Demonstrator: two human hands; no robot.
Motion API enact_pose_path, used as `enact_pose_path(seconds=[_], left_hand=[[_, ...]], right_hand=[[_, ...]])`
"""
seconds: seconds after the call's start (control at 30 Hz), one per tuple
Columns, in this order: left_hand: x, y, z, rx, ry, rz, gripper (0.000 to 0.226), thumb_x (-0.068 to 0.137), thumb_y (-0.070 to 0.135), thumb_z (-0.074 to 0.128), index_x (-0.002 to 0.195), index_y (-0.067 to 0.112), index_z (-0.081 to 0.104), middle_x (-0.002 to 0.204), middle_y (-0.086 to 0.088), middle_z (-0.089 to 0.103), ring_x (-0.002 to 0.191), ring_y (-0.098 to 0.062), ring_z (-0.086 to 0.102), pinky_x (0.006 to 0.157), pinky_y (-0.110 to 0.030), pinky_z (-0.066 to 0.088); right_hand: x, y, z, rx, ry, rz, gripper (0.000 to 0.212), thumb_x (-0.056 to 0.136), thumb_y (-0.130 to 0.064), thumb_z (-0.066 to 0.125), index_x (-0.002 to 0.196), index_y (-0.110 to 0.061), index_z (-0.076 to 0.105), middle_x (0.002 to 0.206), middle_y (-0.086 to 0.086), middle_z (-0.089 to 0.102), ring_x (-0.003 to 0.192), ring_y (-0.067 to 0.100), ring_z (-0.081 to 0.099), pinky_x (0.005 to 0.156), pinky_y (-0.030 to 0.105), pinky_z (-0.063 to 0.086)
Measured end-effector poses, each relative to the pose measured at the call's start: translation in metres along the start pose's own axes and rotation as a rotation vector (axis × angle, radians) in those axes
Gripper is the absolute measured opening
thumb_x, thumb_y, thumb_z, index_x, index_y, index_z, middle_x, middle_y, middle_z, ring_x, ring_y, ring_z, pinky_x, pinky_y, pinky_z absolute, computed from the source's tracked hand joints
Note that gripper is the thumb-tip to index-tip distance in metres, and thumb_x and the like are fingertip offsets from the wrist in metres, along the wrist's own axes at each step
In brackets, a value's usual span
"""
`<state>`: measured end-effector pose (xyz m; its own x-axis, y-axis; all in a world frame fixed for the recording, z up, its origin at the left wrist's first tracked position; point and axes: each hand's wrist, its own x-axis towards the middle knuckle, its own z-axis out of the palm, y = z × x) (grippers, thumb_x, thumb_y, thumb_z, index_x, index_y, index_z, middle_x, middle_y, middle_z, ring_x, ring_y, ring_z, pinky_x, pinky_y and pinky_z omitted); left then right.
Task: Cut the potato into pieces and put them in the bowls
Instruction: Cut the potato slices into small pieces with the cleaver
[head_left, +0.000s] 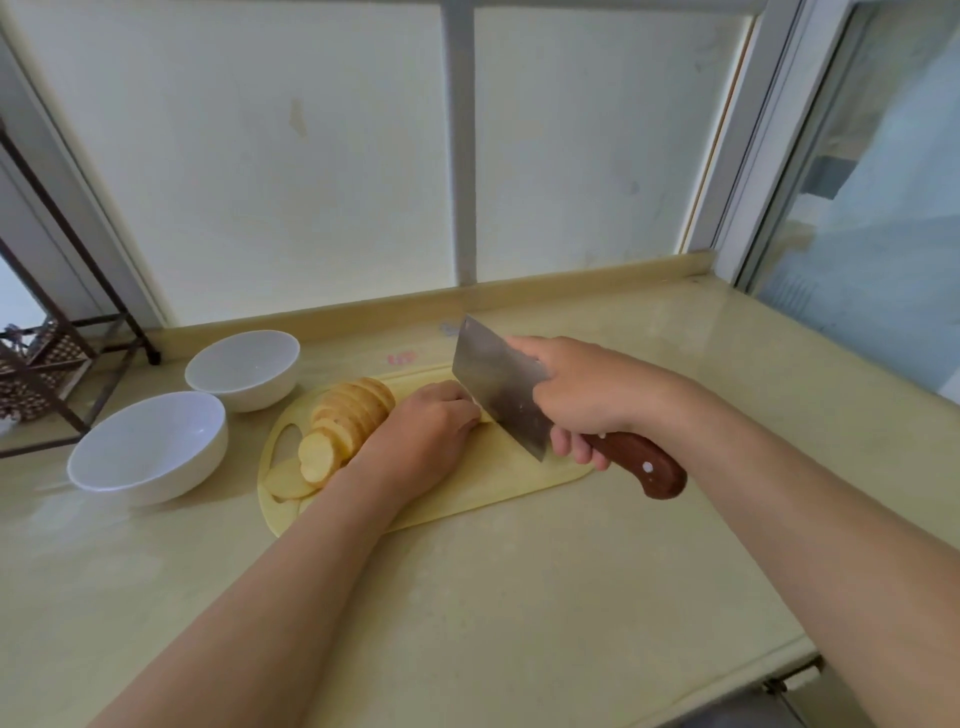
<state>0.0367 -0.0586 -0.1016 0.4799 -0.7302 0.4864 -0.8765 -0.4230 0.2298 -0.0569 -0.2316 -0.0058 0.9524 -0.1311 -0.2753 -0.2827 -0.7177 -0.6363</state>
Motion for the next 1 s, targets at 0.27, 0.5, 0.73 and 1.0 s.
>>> enact_pose_path(seconds=[0.27,0.5,0.73,1.0], left_hand=[[0.0,-0.006,0.008,0.016,0.025,-0.009,0.014,0.089,0.003,0.064,0.095,0.005,0.076,0.099,-0.009,0.068,0.088,-0.029,0.064,0.077,-0.04,0.056],[0.0,-0.007,0.014,0.036,0.069,-0.016,0.022,0.09,0.011,0.054,0.092,0.005,0.075,0.094,-0.009,0.068,0.081,-0.028,0.064,0.069,-0.04,0.057],[0.0,-0.01,0.016,0.01,0.054,-0.059,0.02,0.089,0.011,0.056,0.093,0.007,0.075,0.095,-0.005,0.068,0.082,-0.022,0.063,0.073,-0.036,0.056],[0.033,0.023,-0.012,-1.196,0.499,-0.936,0.025,0.097,-0.004,0.037,0.113,0.007,0.053,0.109,-0.016,0.068,0.094,-0.023,0.071,0.085,-0.036,0.058]], right_hand=[[0.013,0.022,-0.026,0.186,0.092,0.016,0.08,0.096,-0.002,0.032,0.161,-0.05,0.023,0.076,0.02,0.072,0.044,0.019,0.058,0.046,0.03,0.051],[0.041,0.046,-0.028,0.478,0.016,-0.025,0.065,0.103,-0.004,0.042,0.155,-0.042,0.04,0.073,0.019,0.071,0.043,0.019,0.051,0.04,0.027,0.044],[0.053,0.061,-0.025,0.659,-0.069,-0.067,0.061,0.105,-0.003,0.043,0.153,-0.041,0.045,0.071,0.02,0.066,0.038,0.015,0.045,0.035,0.023,0.038],[0.043,0.064,-0.023,0.871,-0.141,-0.159,0.057,0.106,-0.004,0.041,0.154,-0.035,0.046,0.068,0.018,0.061,0.034,0.011,0.043,0.031,0.019,0.035]])
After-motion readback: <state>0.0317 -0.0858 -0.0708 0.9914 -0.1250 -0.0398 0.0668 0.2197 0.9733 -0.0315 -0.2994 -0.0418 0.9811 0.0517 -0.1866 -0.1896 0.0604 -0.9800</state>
